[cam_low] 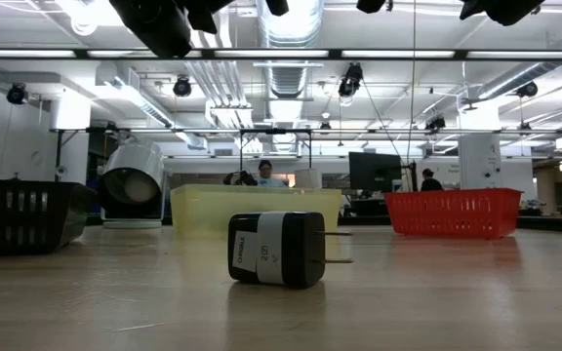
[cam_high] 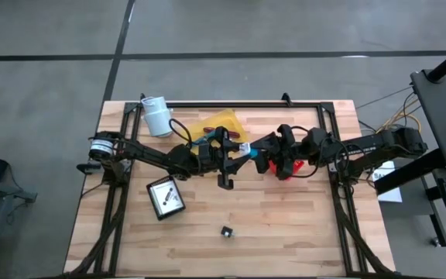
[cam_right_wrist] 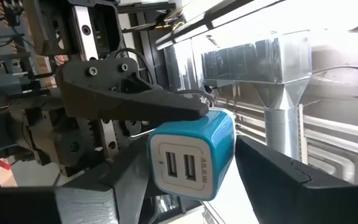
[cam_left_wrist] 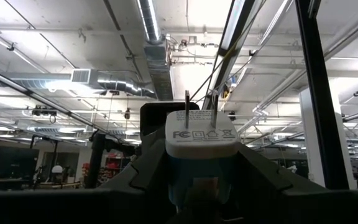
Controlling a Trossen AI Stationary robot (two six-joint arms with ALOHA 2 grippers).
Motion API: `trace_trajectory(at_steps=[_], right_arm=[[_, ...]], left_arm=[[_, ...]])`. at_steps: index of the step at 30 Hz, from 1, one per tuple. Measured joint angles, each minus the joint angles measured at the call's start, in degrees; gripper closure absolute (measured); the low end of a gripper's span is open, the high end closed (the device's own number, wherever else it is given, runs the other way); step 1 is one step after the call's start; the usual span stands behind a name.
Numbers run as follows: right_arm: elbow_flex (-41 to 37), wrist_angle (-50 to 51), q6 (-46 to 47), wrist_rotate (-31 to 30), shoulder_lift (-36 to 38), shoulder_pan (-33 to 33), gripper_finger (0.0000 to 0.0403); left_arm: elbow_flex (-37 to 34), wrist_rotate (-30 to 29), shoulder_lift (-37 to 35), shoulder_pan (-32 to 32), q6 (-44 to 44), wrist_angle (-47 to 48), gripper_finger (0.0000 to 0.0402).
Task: Pick and place items into bin
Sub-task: Put the blue charger adapter into the red bin
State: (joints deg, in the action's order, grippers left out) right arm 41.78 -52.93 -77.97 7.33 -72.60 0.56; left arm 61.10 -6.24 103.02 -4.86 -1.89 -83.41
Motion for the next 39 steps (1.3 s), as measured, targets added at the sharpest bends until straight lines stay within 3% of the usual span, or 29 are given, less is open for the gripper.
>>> trace_trajectory(at_steps=[10, 23, 33, 39], right_arm=[[0.0, -0.4, 1.5, 0.2, 0.0, 0.0, 0.0245], [-0.1, -0.8, 1.8, 0.0, 0.0, 0.0, 0.0255], [-0.2, -0.8, 3.2, -1.8, -0.1, 0.1, 0.0257], [-0.2, -1.0, 2.7, -4.5, 0.5, 0.1, 0.0257]], left_arm=[[0.0, -0.3, 0.0, 0.0, 0.3, -0.3, 0.0272], [-0.3, -1.3, -0.1, 0.1, 0.3, 0.2, 0.0269], [-0.8, -1.6, 0.0, 0.2, -0.3, 3.4, 0.0192], [-1.4, -1.6, 0.0, 0.2, -0.1, 3.5, 0.0175]])
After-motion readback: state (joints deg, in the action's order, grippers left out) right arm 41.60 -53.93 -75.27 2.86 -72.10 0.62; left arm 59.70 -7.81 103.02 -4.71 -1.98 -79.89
